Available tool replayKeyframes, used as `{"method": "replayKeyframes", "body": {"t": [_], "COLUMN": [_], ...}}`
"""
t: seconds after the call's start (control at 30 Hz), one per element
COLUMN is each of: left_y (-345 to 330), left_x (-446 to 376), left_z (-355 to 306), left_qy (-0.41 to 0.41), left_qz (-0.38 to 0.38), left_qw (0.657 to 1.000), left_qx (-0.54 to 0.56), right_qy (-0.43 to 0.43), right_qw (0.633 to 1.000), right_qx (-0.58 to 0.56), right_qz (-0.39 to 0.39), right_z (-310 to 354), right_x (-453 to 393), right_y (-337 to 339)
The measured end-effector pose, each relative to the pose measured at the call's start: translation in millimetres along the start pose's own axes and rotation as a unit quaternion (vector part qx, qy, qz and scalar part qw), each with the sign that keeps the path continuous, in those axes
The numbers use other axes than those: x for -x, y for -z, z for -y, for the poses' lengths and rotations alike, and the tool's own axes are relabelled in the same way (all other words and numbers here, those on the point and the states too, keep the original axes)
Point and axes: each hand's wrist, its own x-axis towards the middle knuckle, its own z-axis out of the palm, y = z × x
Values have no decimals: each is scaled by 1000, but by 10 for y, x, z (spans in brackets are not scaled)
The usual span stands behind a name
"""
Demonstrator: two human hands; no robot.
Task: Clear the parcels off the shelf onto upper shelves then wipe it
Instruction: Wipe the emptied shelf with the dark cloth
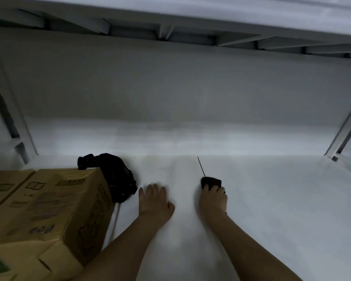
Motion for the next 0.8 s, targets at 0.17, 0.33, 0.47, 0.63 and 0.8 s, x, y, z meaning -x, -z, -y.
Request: {"method": "replayKeyframes", "body": {"t": [0.17, 0.33, 0.47, 0.63, 0.8], "left_y": [-32, -12, 2, 31, 117], "left_x": [97, 105, 134, 211, 215], "left_z": [148, 278, 290, 316, 411], "left_qy": [5, 1, -18, -38, -35], "left_qz": [-10, -14, -24, -32, -65], "left_qw": [1000, 1000, 999, 998, 996], "left_qx": [-14, -20, -29, -47, -52], "right_qy": [100, 239, 81, 24, 192], "right_qw": [995, 968, 996, 999, 978], "right_qx": [-15, -64, -28, -22, -65], "right_qz": [3, -33, -33, 1, -42], "right_z": [657, 592, 280, 461, 808], "right_x": [172, 130, 112, 35, 69], "right_y": [54, 68, 29, 80, 106]}}
